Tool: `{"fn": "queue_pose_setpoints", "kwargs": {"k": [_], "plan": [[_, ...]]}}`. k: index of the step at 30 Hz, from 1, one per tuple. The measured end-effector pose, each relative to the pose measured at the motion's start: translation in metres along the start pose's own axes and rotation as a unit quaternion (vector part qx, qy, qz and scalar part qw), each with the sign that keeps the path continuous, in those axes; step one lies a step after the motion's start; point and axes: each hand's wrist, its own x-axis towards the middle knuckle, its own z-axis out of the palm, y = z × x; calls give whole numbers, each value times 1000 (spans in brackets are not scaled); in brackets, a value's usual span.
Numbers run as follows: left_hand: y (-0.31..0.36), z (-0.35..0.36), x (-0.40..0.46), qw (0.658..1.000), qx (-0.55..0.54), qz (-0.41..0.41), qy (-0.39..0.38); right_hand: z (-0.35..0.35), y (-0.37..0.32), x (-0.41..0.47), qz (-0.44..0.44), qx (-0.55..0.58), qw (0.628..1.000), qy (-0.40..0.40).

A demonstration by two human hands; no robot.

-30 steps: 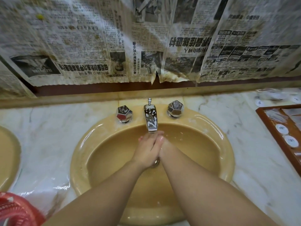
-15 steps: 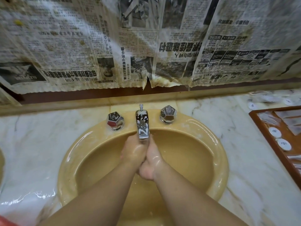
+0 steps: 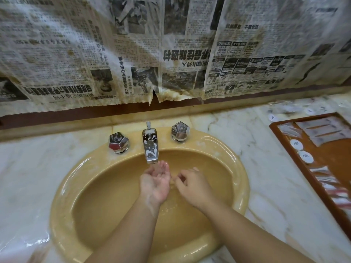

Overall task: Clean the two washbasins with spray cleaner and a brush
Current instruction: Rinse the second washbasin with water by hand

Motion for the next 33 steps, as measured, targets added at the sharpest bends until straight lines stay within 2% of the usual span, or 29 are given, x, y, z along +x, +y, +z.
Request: {"fn": "queue_pose_setpoints", "kwargs": {"k": [2, 5, 7, 10, 13, 15, 17, 20, 21, 23, 25, 27, 30, 33], "plan": [[-11, 2, -2, 1000, -24, 7, -16, 7, 13, -6, -19, -82, 996, 10], [-36, 12, -4, 1000, 14, 8, -20, 4, 29, -12, -40, -137, 982, 123], [-47, 26, -7, 999, 27, -6, -23, 2, 35, -12, -41, -154, 973, 170], [-58, 64, -10, 996, 63, 19, -60, -5, 38, -5, -28, -161, 964, 209], [-64, 110, -15, 977, 161, 68, -121, -12, 31, 13, -38, -197, 963, 181], [-77, 129, -17, 935, 296, 118, -153, -21, 27, 32, -45, -220, 965, 135], [-93, 131, -19, 872, 423, 171, -177, -41, 22, 52, -37, -244, 968, 34], [-99, 110, -16, 774, 559, 223, -198, -59, 33, 77, -75, -360, 928, -60], [-93, 99, -14, 769, 571, 217, -190, -61, 38, 82, -99, -358, 926, -64], [-80, 72, -9, 817, 512, 193, -180, -63, 51, 85, -107, -287, 949, -71], [-62, 41, -10, 842, 489, 171, -152, -64, 64, 79, -78, -256, 962, -55], [-44, 12, -4, 865, 468, 142, -113, -64, 78, 65, -46, -261, 964, -4], [-12, -13, 9, 915, 388, 100, -52, -57, 88, 33, 19, -233, 971, 46], [11, -14, 8, 954, 288, 71, -48, -40, 84, 0, 120, -208, 968, 75]]}}
